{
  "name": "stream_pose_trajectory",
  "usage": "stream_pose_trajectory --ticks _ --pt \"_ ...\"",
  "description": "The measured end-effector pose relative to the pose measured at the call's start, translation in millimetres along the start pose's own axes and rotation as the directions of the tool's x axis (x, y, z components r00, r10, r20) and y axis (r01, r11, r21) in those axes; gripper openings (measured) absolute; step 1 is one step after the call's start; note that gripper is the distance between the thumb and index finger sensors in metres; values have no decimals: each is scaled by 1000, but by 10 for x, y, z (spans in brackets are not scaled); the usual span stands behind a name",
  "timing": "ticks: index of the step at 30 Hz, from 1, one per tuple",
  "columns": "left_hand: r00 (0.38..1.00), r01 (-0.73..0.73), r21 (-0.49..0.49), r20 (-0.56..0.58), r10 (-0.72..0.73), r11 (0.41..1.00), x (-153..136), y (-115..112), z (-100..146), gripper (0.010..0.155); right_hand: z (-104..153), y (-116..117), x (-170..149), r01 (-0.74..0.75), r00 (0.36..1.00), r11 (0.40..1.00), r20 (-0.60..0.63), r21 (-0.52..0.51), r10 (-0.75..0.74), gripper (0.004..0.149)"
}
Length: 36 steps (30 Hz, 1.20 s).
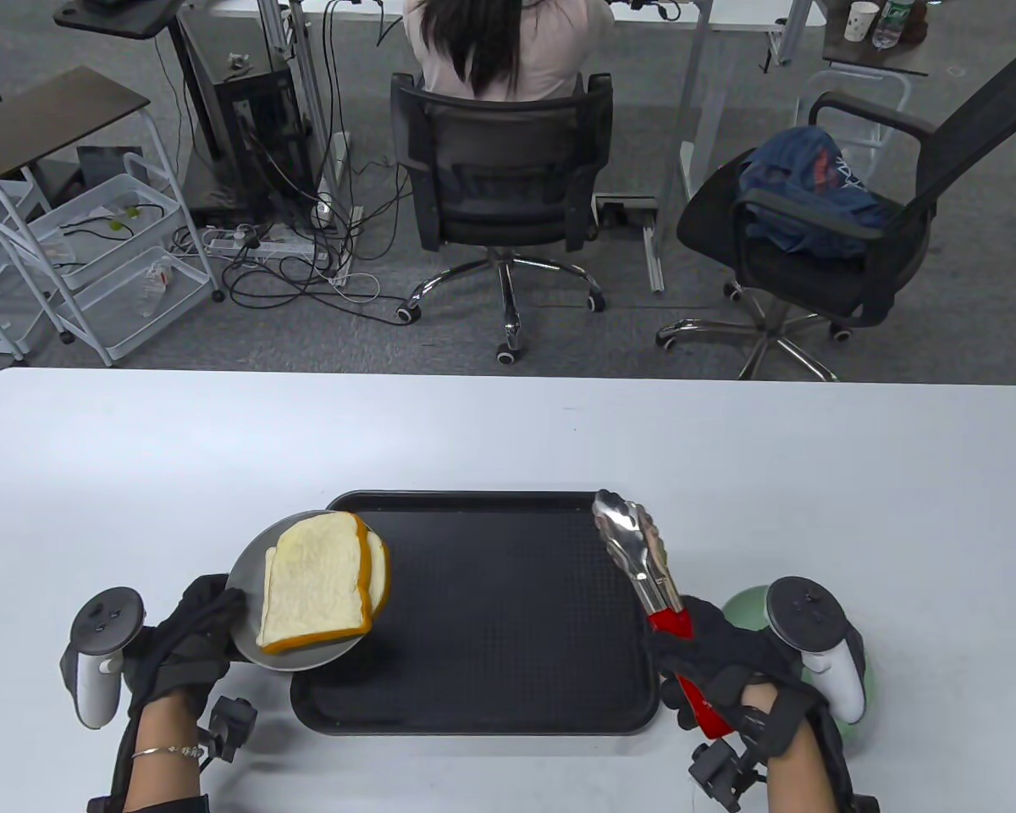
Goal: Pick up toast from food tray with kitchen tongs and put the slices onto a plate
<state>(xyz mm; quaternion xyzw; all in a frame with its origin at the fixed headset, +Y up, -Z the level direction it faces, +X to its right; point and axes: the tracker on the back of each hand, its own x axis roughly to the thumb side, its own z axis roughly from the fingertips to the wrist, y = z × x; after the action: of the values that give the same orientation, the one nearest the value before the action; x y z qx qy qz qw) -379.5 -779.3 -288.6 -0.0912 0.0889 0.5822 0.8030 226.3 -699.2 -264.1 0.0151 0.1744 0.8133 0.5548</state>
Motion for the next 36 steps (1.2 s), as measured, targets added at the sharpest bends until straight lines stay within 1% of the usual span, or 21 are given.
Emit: stream_pose_trajectory --ticks 2,3,6,8,9,11,13,18,19,20,23,26,27,29,31,34,36 --pt "1000 2 2 -1 -2 1000 0 2 1 50 50 -131 -118 -18 999 997 -29 -81 16 94" --pt "1000 1 5 -1 -1 1000 1 9 2 51 72 -205 -190 -43 998 990 -52 -132 37 94" --pt "1000 -4 10 2 4 1000 2 24 8 51 116 -362 -356 -131 986 964 -132 -233 102 94" --pt "1000 -4 12 4 4 1000 2 25 8 50 153 -467 -483 -230 962 924 -217 -305 168 93" --pt "1000 -4 12 4 4 1000 3 24 8 51 160 -488 -513 -261 952 911 -240 -319 189 93" --pt "1000 0 7 4 0 1000 4 18 2 50 178 -541 -638 -382 905 857 -326 -345 272 93" --pt "1000 6 3 4 -6 1000 6 11 0 50 178 -548 -748 -478 853 810 -400 -341 335 92" --pt "1000 8 -2 5 -8 1000 4 4 -3 50 138 -513 -939 -594 766 741 -502 -313 402 91" --pt "1000 7 -2 5 -7 1000 4 5 -3 50 133 -510 -948 -605 758 733 -509 -312 409 91" --pt "1000 6 -3 6 -6 1000 4 4 -3 50 115 -500 -969 -638 731 706 -530 -307 430 91" --pt "1000 7 1 4 -7 1000 2 6 -2 50 66 -480 -999 -709 662 654 -568 -264 488 90" --pt "1000 11 4 1 -11 1000 1 7 -2 50 28 -465 -1025 -753 610 614 -600 -235 518 90" --pt "1000 11 4 0 -11 1000 0 6 -3 50 18 -464 -1038 -764 594 606 -611 -223 524 90" --pt "1000 14 5 -2 -14 1000 0 5 -3 50 9 -463 -1055 -768 584 602 -620 -216 523 89" --pt "1000 14 5 -4 -14 1000 -1 6 -3 50 -2 -459 -1078 -772 561 611 -640 -176 525 89" --pt "1000 17 5 -6 -17 1000 1 5 -4 50 -21 -441 -1079 -799 517 587 -651 -132 557 90" --pt "1000 20 4 -6 -20 1000 1 5 -6 51 -40 -418 -1077 -805 488 586 -665 -92 566 93"
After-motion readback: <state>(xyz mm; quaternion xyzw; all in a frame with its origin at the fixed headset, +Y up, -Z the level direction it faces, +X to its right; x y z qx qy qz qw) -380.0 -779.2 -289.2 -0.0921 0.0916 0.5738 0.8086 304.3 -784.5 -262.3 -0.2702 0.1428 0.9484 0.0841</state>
